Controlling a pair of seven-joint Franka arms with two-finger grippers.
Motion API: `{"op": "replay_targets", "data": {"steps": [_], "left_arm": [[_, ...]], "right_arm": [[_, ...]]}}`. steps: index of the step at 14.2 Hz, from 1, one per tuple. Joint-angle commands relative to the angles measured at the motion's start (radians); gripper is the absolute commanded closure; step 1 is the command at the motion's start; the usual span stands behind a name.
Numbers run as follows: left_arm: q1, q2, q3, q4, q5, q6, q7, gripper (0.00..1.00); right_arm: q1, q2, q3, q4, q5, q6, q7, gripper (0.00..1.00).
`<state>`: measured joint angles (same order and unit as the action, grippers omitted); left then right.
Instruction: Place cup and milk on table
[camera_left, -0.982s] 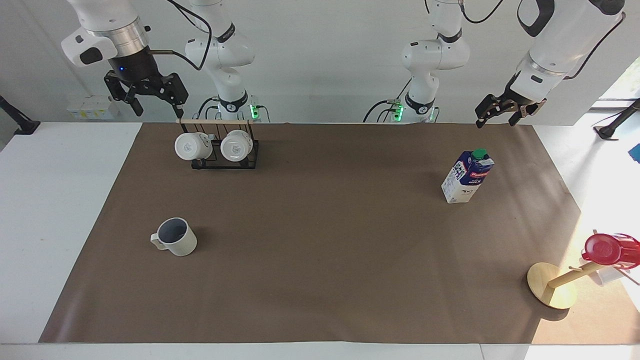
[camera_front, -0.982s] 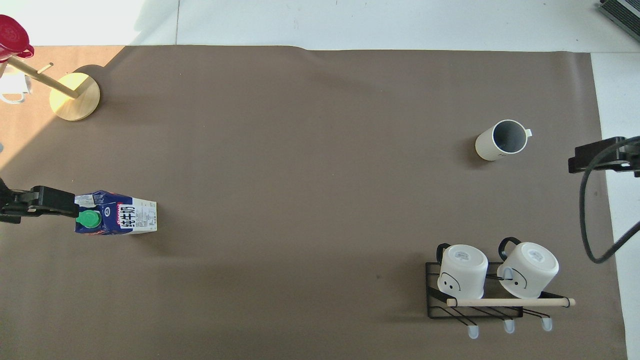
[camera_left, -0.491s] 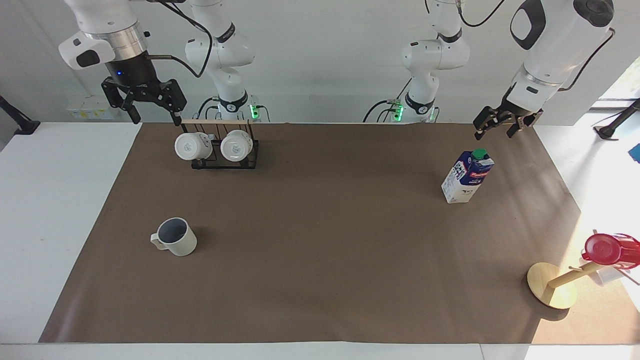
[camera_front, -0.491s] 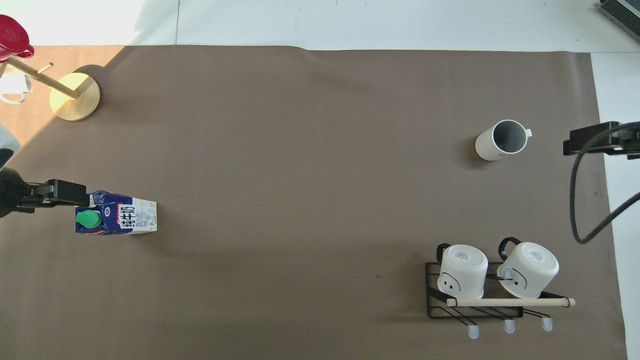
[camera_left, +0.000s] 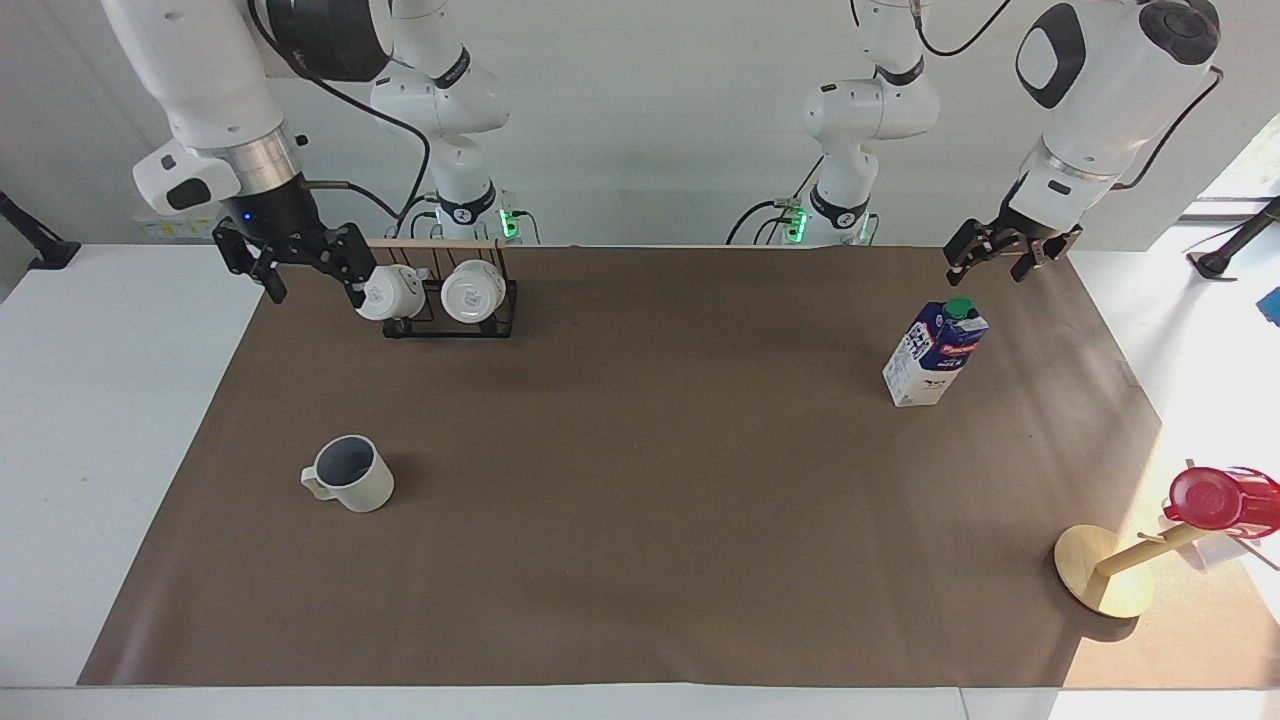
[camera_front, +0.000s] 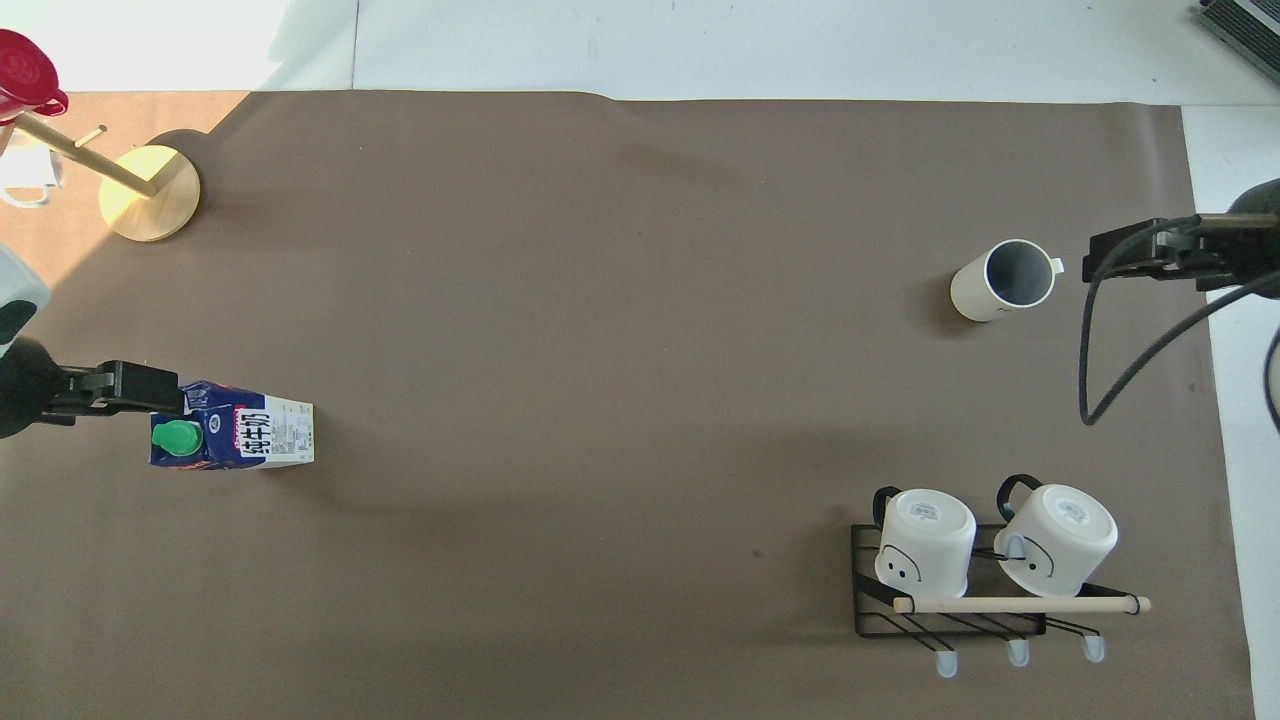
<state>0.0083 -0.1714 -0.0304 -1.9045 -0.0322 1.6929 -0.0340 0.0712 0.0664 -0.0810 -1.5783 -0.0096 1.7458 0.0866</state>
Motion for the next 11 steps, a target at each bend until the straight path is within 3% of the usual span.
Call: {"op": "replay_targets", "data": {"steps": [1, 7, 11], "left_arm": [[0.015, -0.027, -0.009, -0.036, 0.009, 0.024, 0.028, 0.00], [0.015, -0.027, -0.008, -0.034, 0.009, 0.028, 0.028, 0.00], [0.009, -0.023, -0.009, -0.034, 0.009, 0.042, 0.028, 0.00]], "right_arm": [[-0.008, 0.002, 0.001, -0.103, -0.012, 0.099, -0.018, 0.00], [-0.024, 0.085, 0.001, -0.256, -0.012, 0.377, -0.019, 0.00], [-0.030, 0.165, 0.001, -0.272, -0.012, 0.471, -0.030, 0.00]]}}
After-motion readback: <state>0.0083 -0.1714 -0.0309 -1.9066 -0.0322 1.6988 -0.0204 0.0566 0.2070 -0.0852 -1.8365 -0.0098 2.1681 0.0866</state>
